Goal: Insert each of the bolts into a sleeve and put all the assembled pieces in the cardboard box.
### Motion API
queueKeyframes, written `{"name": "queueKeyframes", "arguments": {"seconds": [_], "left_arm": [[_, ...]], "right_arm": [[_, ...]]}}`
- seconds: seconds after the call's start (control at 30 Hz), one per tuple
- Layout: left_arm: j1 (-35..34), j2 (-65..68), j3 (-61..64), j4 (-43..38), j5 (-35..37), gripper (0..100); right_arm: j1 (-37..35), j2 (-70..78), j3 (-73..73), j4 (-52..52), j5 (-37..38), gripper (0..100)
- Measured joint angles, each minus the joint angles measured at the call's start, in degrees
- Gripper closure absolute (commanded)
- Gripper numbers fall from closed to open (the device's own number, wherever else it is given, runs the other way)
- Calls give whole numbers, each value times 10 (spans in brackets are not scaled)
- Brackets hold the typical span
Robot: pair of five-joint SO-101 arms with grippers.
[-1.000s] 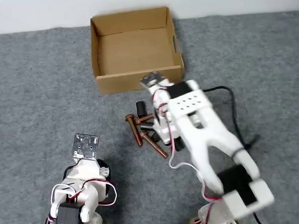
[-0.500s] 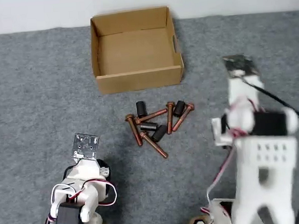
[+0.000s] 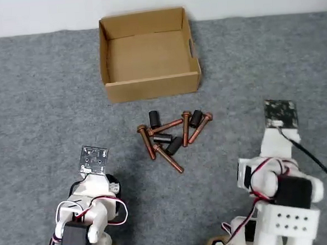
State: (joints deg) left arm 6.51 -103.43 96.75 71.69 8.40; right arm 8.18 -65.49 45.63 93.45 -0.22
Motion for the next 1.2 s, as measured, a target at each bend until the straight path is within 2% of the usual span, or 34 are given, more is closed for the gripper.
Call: {"name": "queueKeyframes", "arguments": {"seconds": [0.17,0.7,0.77,0.93,1.2], "left_arm": [[0,0,0,0,0,994],[15,0,0,0,-4,992],[15,0,0,0,-24,992],[-8,0,-3,-33,-149,992],[-56,0,-106,-63,-171,994]], "right_arm": [[-1,-51,30,0,-74,991],[-2,-250,125,-29,-83,991],[-2,-266,147,-39,-83,991],[1,-292,151,-42,-83,991],[32,-299,162,-42,-83,991]]}}
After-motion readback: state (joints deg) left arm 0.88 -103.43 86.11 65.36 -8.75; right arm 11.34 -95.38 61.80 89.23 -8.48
